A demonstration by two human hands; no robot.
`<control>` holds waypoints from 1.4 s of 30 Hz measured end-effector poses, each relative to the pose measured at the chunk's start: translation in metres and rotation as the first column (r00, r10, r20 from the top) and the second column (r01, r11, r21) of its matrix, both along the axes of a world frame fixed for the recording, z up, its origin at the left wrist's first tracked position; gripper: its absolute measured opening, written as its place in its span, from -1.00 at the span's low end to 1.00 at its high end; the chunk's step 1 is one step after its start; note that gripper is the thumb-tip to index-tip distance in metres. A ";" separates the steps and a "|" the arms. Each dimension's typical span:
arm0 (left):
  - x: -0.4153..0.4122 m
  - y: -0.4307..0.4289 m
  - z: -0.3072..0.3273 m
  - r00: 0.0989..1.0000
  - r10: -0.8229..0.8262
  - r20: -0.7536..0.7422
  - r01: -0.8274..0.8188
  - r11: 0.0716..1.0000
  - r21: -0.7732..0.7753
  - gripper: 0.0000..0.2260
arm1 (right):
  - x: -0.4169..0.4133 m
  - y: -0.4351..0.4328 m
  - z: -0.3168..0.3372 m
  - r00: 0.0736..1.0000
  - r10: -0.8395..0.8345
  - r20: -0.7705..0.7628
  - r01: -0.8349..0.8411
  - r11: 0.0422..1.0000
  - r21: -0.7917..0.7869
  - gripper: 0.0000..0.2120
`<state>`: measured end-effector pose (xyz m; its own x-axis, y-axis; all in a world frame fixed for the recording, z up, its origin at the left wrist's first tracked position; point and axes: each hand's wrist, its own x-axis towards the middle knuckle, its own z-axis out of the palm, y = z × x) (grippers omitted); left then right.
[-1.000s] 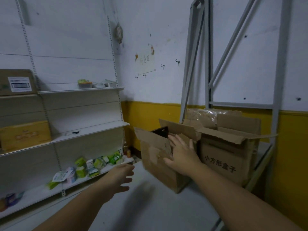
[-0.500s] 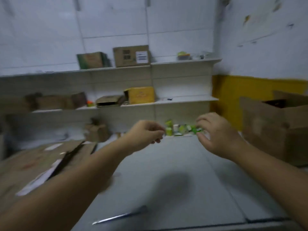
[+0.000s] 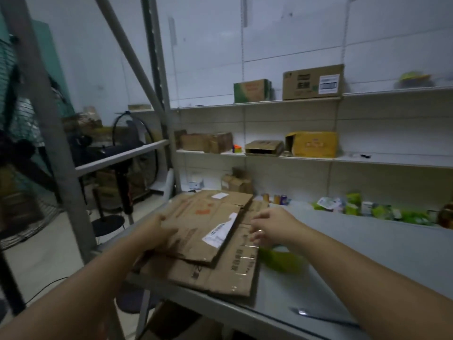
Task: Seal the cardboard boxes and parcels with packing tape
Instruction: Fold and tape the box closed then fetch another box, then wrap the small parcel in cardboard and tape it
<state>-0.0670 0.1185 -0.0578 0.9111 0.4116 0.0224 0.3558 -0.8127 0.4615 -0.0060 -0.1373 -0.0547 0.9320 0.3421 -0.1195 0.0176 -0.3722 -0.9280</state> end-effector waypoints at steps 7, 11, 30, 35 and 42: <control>0.011 0.045 -0.023 0.993 0.044 -0.114 -0.046 0.999 -0.011 -0.55 | 0.019 0.082 -0.041 0.954 -0.005 -0.300 0.053 0.987 0.151 -0.71; 0.016 0.055 -0.028 0.996 0.085 -0.025 -0.087 0.988 -0.124 -0.72 | 0.019 0.096 -0.042 0.975 -0.191 -0.116 0.198 0.979 0.051 -0.72; 0.003 0.006 0.048 0.741 0.362 0.566 0.467 0.329 -0.821 -0.51 | -0.005 0.010 0.044 0.988 -0.022 -0.150 0.118 0.734 0.668 -0.60; -0.009 -0.064 0.096 0.749 0.064 0.659 0.612 0.314 -0.726 -0.72 | -0.024 -0.061 0.073 0.995 -0.094 -0.037 0.091 0.685 0.723 -0.63; -0.003 -0.158 0.146 0.601 -0.132 0.788 0.787 0.268 -0.556 -0.76 | -0.037 -0.149 0.105 0.936 -0.342 0.084 0.126 0.548 0.827 -0.58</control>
